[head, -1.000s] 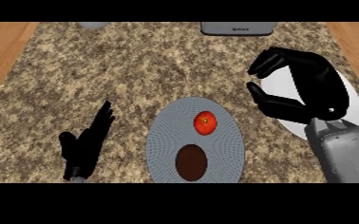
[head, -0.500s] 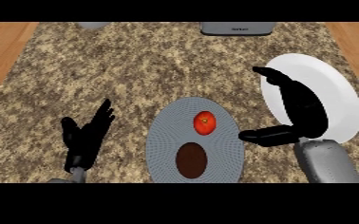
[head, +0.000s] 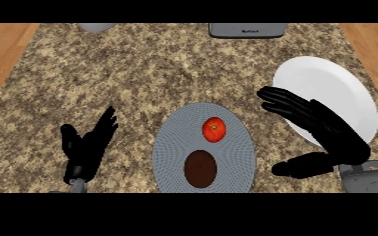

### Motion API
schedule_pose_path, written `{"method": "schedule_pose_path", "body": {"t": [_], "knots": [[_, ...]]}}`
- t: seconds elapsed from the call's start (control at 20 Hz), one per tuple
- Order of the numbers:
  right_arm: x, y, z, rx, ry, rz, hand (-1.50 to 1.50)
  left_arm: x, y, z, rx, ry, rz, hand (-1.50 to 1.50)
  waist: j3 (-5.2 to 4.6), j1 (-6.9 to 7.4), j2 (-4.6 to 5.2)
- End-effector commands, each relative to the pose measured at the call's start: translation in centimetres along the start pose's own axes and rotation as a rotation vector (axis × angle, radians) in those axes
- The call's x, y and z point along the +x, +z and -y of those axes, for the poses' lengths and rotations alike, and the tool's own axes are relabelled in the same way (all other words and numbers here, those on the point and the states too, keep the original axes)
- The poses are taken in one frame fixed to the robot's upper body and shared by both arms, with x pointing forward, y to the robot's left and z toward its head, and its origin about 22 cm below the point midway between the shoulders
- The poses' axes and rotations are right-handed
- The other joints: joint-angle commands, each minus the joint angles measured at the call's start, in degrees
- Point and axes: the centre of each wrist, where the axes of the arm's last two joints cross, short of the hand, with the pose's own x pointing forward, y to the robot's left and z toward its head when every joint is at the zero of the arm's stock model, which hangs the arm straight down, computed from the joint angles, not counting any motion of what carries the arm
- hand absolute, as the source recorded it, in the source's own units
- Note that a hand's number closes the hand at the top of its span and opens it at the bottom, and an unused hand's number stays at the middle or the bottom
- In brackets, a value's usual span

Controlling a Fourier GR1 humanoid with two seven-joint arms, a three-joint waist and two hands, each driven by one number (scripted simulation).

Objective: Pick the cupcake from the placemat and place it in the plate

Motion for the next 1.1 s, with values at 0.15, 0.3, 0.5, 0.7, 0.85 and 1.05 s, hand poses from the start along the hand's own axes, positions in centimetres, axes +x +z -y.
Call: {"method": "schedule_pose_path", "body": {"t": [0.15,0.3,0.5,0.7,0.85,1.05], "knots": [[5.8,-0.4,-4.3,0.148,0.162,-0.091,-1.5,0.7,-0.2,0.8,0.001,0.01,-0.013,0.0,0.03,-0.21,0.0],[6.0,-1.7,-5.4,0.163,0.187,-0.127,-1.5,0.8,-0.3,1.3,0.004,-0.004,0.009,0.0,0.06,0.4,0.2],[6.0,-0.8,-9.2,0.168,0.226,-0.155,-1.5,0.5,-0.1,0.0,-0.013,0.004,0.0,0.0,0.08,0.45,0.24],[6.9,-2.2,-11.1,0.194,0.26,-0.215,-1.5,0.2,-0.2,1.5,0.0,-0.015,0.007,0.0,0.07,0.49,0.24],[7.0,-0.6,-12.0,0.24,0.25,-0.224,-1.5,0.2,2.0,0.3,-0.019,-0.007,0.009,0.0,0.08,0.62,0.2],[8.4,-0.1,-13.7,0.277,0.208,-0.225,-1.5,0.4,-0.7,2.0,0.012,0.003,0.01,0.0,0.08,0.3,0.22]]}}
